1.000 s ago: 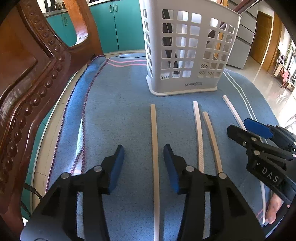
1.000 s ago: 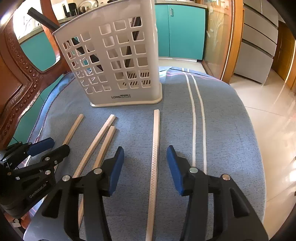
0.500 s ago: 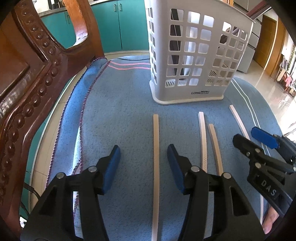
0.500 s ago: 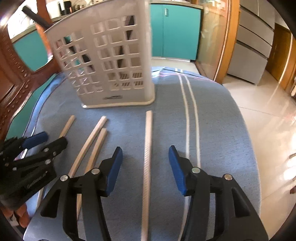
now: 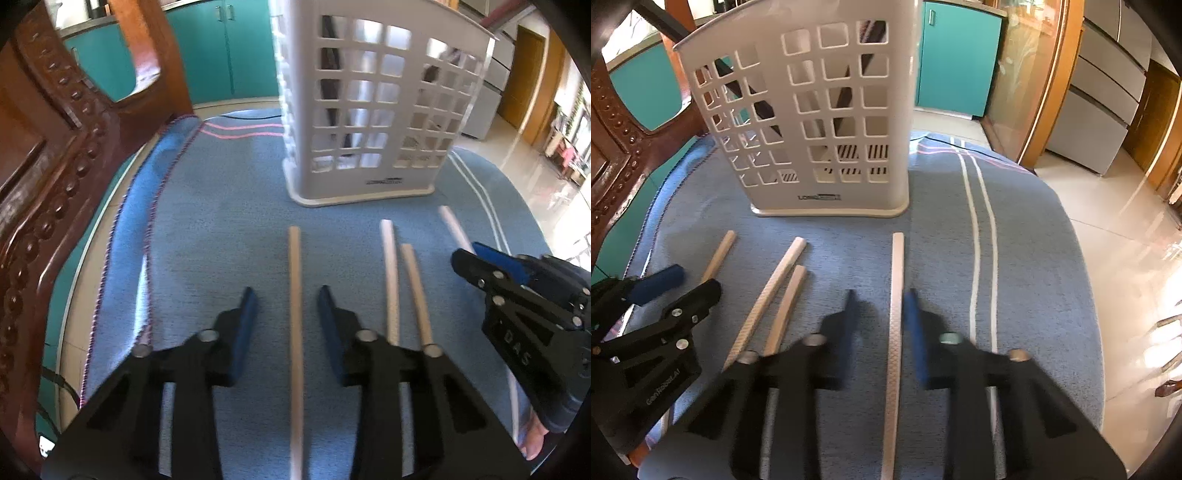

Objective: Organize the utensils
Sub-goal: 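Carry both light chopsticks over the white holder and open both tools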

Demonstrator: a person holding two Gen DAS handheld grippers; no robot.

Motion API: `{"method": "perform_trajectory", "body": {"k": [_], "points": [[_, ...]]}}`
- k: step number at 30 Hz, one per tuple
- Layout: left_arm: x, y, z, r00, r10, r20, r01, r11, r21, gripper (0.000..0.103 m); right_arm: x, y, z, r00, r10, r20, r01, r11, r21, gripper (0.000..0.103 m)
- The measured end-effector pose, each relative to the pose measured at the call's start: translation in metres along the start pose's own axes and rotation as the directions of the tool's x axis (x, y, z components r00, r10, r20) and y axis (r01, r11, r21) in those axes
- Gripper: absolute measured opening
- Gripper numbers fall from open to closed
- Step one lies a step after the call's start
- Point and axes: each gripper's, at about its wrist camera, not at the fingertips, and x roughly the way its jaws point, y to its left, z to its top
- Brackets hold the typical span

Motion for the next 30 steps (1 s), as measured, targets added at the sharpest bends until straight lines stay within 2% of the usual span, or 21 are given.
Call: {"method": "perform_trajectory", "body": {"k": [2, 3, 6, 9, 13, 15, 20, 22, 23, 25, 26, 27, 28, 29, 30], "points": [[-0.001, -0.004, 0.0, 1.0, -0.018, -0.003, 0.018, 1.0, 0.014, 0.011, 0.0, 0.002, 0.001, 1.0, 0.012, -0.001, -0.012, 1.0, 0.0, 0.007], [-0.002, -0.006, 0.0, 1.0, -0.029, -0.005, 0.03, 0.999, 0.02, 0.007, -0.001, 0.001, 0.002, 1.0, 0.027, 0.002, -0.027, 1.0, 0.007, 0.007], [-0.003, -0.004, 0.0, 0.997, -0.078, -0.012, 0.078, 0.997, 0.004, 0.007, -0.006, -0.005, 0.001, 0.993, 0.115, 0.014, -0.115, 0.992, 0.048, 0.006], [-0.017, 0.002, 0.003, 0.993, -0.12, 0.022, 0.121, 0.993, -0.019, 0.007, -0.031, -0.013, 0.006, 0.985, 0.14, 0.1, -0.145, 0.988, 0.045, 0.006], [-0.067, 0.011, 0.009, 0.978, -0.155, 0.142, 0.157, 0.988, -0.004, 0.007, -0.087, -0.026, 0.019, 0.945, 0.208, 0.252, -0.222, 0.975, 0.031, 0.006], [-0.101, 0.015, 0.013, 0.96, -0.176, 0.219, 0.18, 0.984, 0.003, 0.007, -0.115, -0.034, 0.024, 0.919, 0.238, 0.314, -0.257, 0.966, 0.021, 0.006], [-0.185, 0.023, 0.024, 0.889, -0.224, 0.4, 0.235, 0.972, 0.023, 0.007, -0.171, -0.045, 0.03, 0.858, 0.318, 0.404, -0.343, 0.939, -0.01, 0.006], [-0.215, 0.024, 0.037, 0.848, -0.248, 0.469, 0.261, 0.965, 0.037, 0.007, -0.193, -0.053, 0.04, 0.823, 0.342, 0.453, -0.377, 0.926, -0.015, 0.006], [-0.233, 0.026, 0.044, 0.821, -0.256, 0.51, 0.272, 0.961, 0.044, 0.007, -0.203, -0.057, 0.046, 0.802, 0.354, 0.482, -0.394, 0.919, -0.02, 0.006], [-0.253, 0.025, 0.055, 0.783, -0.257, 0.566, 0.279, 0.959, 0.048, 0.007, -0.221, -0.059, 0.055, 0.761, 0.369, 0.534, -0.421, 0.907, -0.028, 0.006], [-0.265, 0.028, 0.063, 0.746, -0.25, 0.618, 0.284, 0.958, 0.044, 0.007, -0.229, -0.062, 0.063, 0.735, 0.374, 0.565, -0.434, 0.9, -0.03, 0.006], [-0.272, 0.031, 0.068, 0.72, -0.242, 0.65, 0.29, 0.956, 0.034, 0.007, -0.235, -0.065, 0.07, 0.717, 0.373, 0.589, -0.443, 0.896, -0.029, 0.006], [-0.276, 0.033, 0.071, 0.702, -0.241, 0.67, 0.301, 0.953, 0.028, 0.007, -0.241, -0.067, 0.077, 0.696, 0.371, 0.615, -0.451, 0.892, -0.027, 0.006], [-0.28, 0.035, 0.075, 0.679, -0.242, 0.693, 0.318, 0.948, 0.02, 0.007, -0.248, -0.071, 0.087, 0.662, 0.358, 0.659, -0.457, 0.889, -0.024, 0.006], [-0.279, 0.039, 0.081, 0.653, -0.237, 0.719, 0.334, 0.942, 0.007, 0.007, -0.252, -0.075, 0.092, 0.644, 0.339, 0.686, -0.452, 0.892, -0.016, 0.006]]}}
